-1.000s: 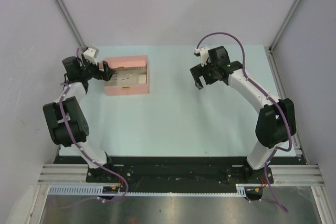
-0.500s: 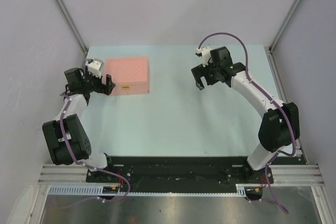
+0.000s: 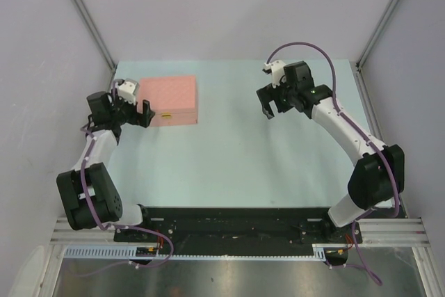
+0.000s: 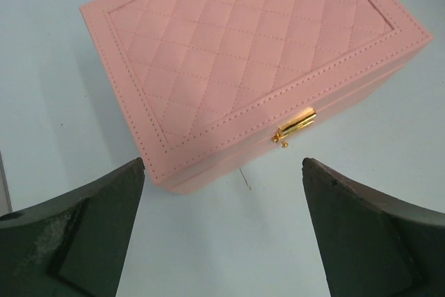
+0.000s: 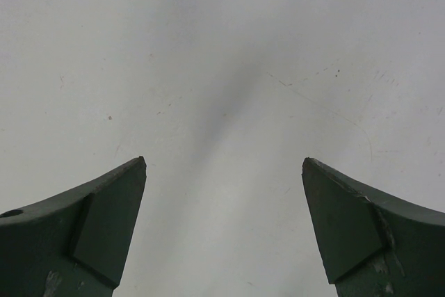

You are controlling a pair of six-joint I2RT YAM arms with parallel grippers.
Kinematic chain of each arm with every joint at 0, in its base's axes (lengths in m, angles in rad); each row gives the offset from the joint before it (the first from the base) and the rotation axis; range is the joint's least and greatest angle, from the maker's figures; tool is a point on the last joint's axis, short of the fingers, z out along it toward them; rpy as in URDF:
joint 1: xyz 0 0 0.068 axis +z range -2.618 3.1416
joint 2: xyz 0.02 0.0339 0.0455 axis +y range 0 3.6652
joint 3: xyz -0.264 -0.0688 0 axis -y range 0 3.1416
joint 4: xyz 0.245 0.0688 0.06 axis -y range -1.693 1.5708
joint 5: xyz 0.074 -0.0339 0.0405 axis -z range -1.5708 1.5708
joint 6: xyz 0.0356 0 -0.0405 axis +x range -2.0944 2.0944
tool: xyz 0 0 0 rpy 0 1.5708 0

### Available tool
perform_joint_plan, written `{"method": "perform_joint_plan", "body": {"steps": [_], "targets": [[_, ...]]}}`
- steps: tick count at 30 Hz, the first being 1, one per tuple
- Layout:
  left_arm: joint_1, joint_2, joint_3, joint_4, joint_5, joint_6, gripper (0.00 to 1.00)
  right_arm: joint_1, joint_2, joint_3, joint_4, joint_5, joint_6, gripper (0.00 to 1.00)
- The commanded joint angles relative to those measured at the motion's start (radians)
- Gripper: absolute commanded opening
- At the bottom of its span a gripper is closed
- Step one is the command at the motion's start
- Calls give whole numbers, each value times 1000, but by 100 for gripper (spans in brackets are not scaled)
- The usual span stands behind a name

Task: Organize the mixed jewelry

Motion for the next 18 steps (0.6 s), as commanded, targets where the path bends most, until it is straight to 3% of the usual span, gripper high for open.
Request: {"method": "perform_joint_plan", "body": {"steps": [1,8,18], "targets": [[-42,14,68,82,-39,-62,100,-17,-52,-18,19,11,-19,100],[-137,78,75,160,-177,-82,100,-33,-71,-33,17,6,-22,100],[-187,170,83,205,-289,-71,100,-53,-91,-66,28,-1,-18,100]]}}
